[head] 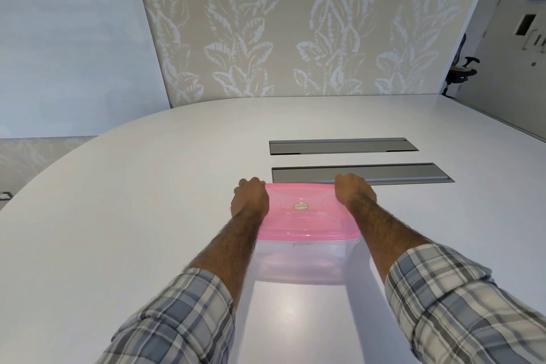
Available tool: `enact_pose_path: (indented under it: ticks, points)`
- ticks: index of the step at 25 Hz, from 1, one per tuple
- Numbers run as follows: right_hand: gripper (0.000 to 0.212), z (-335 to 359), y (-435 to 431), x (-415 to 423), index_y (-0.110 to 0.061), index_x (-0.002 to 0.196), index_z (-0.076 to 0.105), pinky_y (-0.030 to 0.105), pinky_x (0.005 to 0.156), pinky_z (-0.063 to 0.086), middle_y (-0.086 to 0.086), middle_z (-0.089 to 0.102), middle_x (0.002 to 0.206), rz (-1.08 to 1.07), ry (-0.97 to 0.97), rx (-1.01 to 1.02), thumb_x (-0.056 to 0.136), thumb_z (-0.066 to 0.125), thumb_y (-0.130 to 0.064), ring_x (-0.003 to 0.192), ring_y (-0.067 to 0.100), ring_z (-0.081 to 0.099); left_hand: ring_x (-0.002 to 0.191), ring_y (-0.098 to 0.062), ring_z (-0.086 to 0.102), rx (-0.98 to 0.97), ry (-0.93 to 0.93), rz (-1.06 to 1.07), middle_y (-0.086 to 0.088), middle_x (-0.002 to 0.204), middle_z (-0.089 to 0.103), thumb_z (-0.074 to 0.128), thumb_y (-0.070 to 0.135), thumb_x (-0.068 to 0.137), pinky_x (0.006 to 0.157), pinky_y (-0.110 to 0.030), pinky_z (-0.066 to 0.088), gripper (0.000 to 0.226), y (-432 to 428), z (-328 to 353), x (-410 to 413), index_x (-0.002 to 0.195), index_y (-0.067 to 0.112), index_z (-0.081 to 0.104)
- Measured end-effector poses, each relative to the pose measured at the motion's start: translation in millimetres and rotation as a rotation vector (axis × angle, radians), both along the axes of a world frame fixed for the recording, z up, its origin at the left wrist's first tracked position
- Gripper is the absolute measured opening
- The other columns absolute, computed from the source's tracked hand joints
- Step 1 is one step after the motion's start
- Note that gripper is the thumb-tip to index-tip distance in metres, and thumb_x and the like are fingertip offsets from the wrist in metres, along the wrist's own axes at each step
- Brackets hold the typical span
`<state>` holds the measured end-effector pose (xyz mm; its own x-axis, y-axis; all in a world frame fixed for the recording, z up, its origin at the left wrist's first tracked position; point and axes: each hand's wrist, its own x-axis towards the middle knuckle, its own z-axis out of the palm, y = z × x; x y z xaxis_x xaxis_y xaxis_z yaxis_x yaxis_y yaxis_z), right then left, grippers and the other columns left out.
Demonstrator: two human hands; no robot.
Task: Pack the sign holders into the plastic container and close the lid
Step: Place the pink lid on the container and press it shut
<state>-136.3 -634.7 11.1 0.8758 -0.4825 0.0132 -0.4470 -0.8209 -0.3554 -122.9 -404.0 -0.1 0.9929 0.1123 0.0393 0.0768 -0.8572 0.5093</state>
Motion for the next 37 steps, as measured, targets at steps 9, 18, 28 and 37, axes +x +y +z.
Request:
enact_pose_path:
  ticks: [9,18,28,37]
  points:
    - [0.076,-0.3,6.6,-48.0,-0.008,0.124,0.062,0.042,0.096,0.045,0.015,0.062,0.13,-0.192,0.032,0.102,0.096,0.014,-0.06,0.116,0.033,0.059,0.114,-0.038,0.056,-0.052,-0.004,0.003,-0.017,0.124,0.058,0.038,0.034,0.102,0.093,-0.047,0.048,0.039,4.1,8.1,-6.5,0.119,0.007,0.061]
    - [0.083,0.9,20.0,-93.0,-0.008,0.122,0.061,0.045,0.094,0.052,0.015,0.065,0.122,-0.237,0.102,0.245,0.091,0.012,-0.068,0.104,0.033,0.065,0.123,-0.036,0.049,-0.048,0.087,0.04,-0.016,0.133,0.05,0.038,0.038,0.101,0.096,-0.045,0.042,0.042,5.0,14.3,-45.9,0.131,0.011,0.05]
    - [0.076,-15.4,24.6,-107.3,-0.008,0.116,0.064,0.041,0.092,0.047,0.015,0.066,0.12,-0.29,-0.029,0.214,0.095,0.017,-0.062,0.109,0.033,0.062,0.122,-0.037,0.046,-0.029,0.076,-0.046,-0.017,0.132,0.045,0.031,0.034,0.103,0.093,-0.047,0.041,0.038,7.3,10.8,-59.5,0.136,0.019,0.042]
    - [0.07,-8.0,21.4,-98.5,-0.008,0.126,0.059,0.041,0.099,0.047,0.015,0.062,0.129,-0.256,0.085,0.218,0.098,0.016,-0.055,0.114,0.032,0.06,0.122,-0.037,0.048,-0.052,0.095,-0.043,-0.016,0.132,0.051,0.036,0.032,0.1,0.095,-0.045,0.042,0.038,4.2,20.0,-34.0,0.129,0.012,0.049]
